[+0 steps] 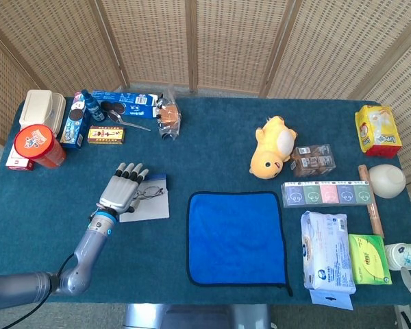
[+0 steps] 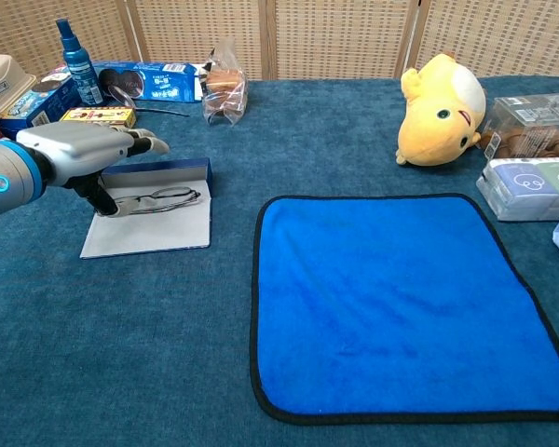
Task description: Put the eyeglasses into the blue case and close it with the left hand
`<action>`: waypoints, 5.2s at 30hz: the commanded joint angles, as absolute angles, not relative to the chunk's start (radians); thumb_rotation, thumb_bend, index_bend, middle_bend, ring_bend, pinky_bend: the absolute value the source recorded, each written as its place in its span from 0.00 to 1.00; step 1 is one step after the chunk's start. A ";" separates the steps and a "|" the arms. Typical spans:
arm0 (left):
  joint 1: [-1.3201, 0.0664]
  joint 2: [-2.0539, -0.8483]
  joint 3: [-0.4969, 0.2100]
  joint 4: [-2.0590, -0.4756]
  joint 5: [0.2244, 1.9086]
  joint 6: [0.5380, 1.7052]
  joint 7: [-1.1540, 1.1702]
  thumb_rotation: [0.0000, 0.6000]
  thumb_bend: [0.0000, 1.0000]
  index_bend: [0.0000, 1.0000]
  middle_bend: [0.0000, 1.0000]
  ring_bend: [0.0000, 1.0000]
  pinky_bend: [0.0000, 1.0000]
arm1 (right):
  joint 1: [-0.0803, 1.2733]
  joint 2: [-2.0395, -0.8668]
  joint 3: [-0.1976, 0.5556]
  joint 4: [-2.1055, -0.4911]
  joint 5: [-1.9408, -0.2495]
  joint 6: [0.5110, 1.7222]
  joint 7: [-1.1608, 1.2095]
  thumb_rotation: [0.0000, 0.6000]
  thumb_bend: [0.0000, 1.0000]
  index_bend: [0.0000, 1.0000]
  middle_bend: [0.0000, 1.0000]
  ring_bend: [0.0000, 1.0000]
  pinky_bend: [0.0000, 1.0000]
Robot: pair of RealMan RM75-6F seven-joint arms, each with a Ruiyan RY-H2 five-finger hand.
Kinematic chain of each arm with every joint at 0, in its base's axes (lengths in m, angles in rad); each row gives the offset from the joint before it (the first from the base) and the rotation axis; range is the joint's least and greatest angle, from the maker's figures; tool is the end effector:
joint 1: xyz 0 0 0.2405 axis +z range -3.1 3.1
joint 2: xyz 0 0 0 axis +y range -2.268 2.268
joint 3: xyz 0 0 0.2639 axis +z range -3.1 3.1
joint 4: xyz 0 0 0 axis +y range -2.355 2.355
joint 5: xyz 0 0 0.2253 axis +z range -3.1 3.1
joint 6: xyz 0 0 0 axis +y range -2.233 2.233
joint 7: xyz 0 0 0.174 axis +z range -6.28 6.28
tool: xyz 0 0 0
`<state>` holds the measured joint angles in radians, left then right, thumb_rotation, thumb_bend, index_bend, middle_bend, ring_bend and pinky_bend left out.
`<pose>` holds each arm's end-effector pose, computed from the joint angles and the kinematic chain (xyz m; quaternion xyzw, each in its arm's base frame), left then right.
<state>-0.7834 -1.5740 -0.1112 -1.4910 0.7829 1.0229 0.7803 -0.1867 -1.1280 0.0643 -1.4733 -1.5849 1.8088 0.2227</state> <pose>-0.1810 0.3753 -0.0538 -0.7692 -0.3317 -0.2181 0.5008 -0.3542 -0.1168 0.2045 0.4956 -0.3589 0.4503 0.6502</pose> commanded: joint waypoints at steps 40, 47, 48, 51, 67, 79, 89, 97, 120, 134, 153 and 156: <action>-0.871 -1.692 -0.182 -1.285 0.669 1.009 0.798 0.83 0.35 0.00 0.00 0.00 0.00 | -0.203 -1.120 0.064 -1.485 -1.579 1.823 0.217 0.96 0.28 0.01 0.16 0.09 0.17; -0.858 -1.637 -0.180 -1.368 0.654 0.985 0.778 0.83 0.35 0.00 0.00 0.00 0.00 | -0.205 -1.118 0.063 -1.488 -1.584 1.826 0.213 0.96 0.28 0.01 0.16 0.09 0.17; -0.858 -1.625 -0.178 -1.385 0.649 0.979 0.780 0.83 0.35 0.00 0.00 0.00 0.00 | -0.205 -1.118 0.063 -1.489 -1.585 1.826 0.213 0.96 0.28 0.01 0.16 0.09 0.17; -0.854 -1.583 -0.178 -1.451 0.615 0.951 0.765 0.83 0.35 0.00 0.00 0.00 0.00 | -0.203 -1.119 0.063 -1.489 -1.588 1.826 0.212 0.95 0.28 0.01 0.16 0.09 0.17; -0.871 -1.531 -0.164 -1.535 0.560 0.866 0.660 0.80 0.35 0.00 0.00 0.00 0.01 | -0.214 -1.116 0.063 -1.492 -1.587 1.844 0.213 0.95 0.28 0.01 0.16 0.09 0.17; -0.865 -1.487 -0.135 -1.593 0.599 0.858 0.583 0.80 0.35 0.00 0.00 0.00 0.15 | -0.220 -1.116 0.063 -1.490 -1.592 1.854 0.217 0.97 0.28 0.01 0.16 0.09 0.17; -0.869 -1.461 -0.119 -1.627 0.618 0.838 0.531 0.80 0.35 0.00 0.00 0.00 0.16 | -0.224 -1.116 0.061 -1.490 -1.602 1.866 0.218 0.96 0.28 0.01 0.16 0.09 0.17; -0.903 -1.499 -0.128 -1.593 0.625 0.827 0.516 0.79 0.35 0.00 0.00 0.00 0.15 | -0.237 -1.112 0.061 -1.492 -1.601 1.883 0.219 0.96 0.28 0.01 0.16 0.09 0.17; -0.886 -1.437 -0.065 -1.743 0.734 0.822 0.429 0.79 0.36 0.00 0.00 0.00 0.14 | -0.246 -1.103 0.059 -1.508 -1.618 1.900 0.204 0.97 0.28 0.01 0.16 0.09 0.17; -0.776 -1.334 0.011 -1.870 0.846 0.884 0.327 0.78 0.35 0.00 0.00 0.00 0.13 | -0.228 -1.108 0.057 -1.516 -1.629 1.875 0.186 0.96 0.28 0.01 0.16 0.09 0.17; -0.746 -1.359 0.018 -1.894 0.932 0.882 0.290 0.79 0.35 0.00 0.00 0.00 0.11 | -0.209 -1.095 0.032 -1.527 -1.649 1.824 0.159 0.95 0.28 0.01 0.16 0.09 0.17; -0.742 -1.362 0.022 -1.900 0.939 0.881 0.287 0.78 0.35 0.00 0.00 0.00 0.11 | -0.198 -1.083 0.017 -1.539 -1.667 1.799 0.138 0.95 0.28 0.01 0.16 0.08 0.17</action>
<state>-0.7428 -1.3612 0.0210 -1.8987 0.9383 0.8817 0.2876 -0.2033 -1.0887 0.0235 -1.5342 -1.6600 1.8068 0.1451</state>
